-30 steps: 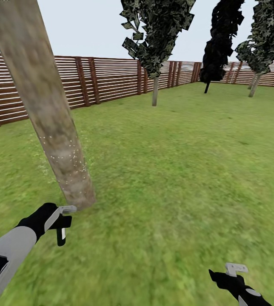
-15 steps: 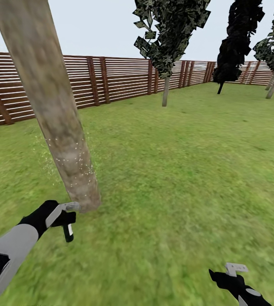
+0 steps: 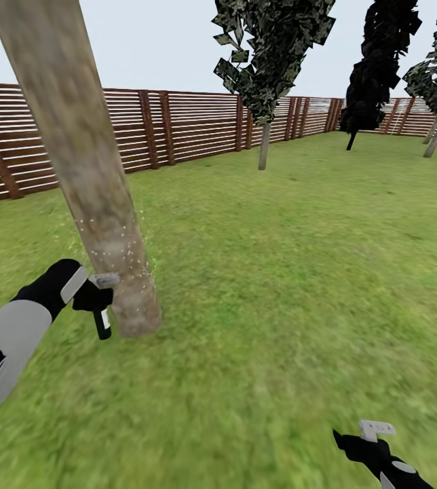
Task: In the garden, pick up the pesticide atomizer on the floor and spray pesticide onto both trees until each tree trunk is fully covered.
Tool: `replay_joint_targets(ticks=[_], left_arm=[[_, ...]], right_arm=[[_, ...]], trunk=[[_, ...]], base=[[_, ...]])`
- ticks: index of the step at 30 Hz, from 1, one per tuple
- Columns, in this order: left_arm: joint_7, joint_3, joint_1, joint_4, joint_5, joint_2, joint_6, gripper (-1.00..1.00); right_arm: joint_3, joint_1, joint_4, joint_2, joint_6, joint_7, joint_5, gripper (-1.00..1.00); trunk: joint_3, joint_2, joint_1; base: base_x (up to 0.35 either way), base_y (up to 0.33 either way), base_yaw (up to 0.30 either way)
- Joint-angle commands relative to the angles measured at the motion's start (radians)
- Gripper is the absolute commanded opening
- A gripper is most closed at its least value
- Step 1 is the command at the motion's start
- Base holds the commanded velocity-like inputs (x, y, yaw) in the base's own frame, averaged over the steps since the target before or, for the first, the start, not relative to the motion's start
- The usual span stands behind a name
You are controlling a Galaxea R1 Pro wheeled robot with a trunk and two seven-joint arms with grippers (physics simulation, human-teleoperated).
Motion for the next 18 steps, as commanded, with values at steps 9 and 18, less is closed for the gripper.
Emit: replay_joint_targets(ticks=[9, 18], left_arm=[[0.001, 0.002, -0.151, 0.050, -0.004, 0.005, 0.001, -1.00], [0.001, -0.008, -0.090, 0.057, -0.004, -0.002, -0.004, -1.00]], right_arm=[[0.000, 0.000, 0.000, 0.000, 0.000, 0.000, 0.000, 1.00], [0.000, 0.000, 0.000, 0.000, 0.000, 0.000, 0.000, 1.00]], trunk=[[0.000, 0.000, 0.000], [0.000, 0.000, 0.000]], base=[[-0.054, 0.000, 0.000], [-0.158, 0.000, 0.000]])
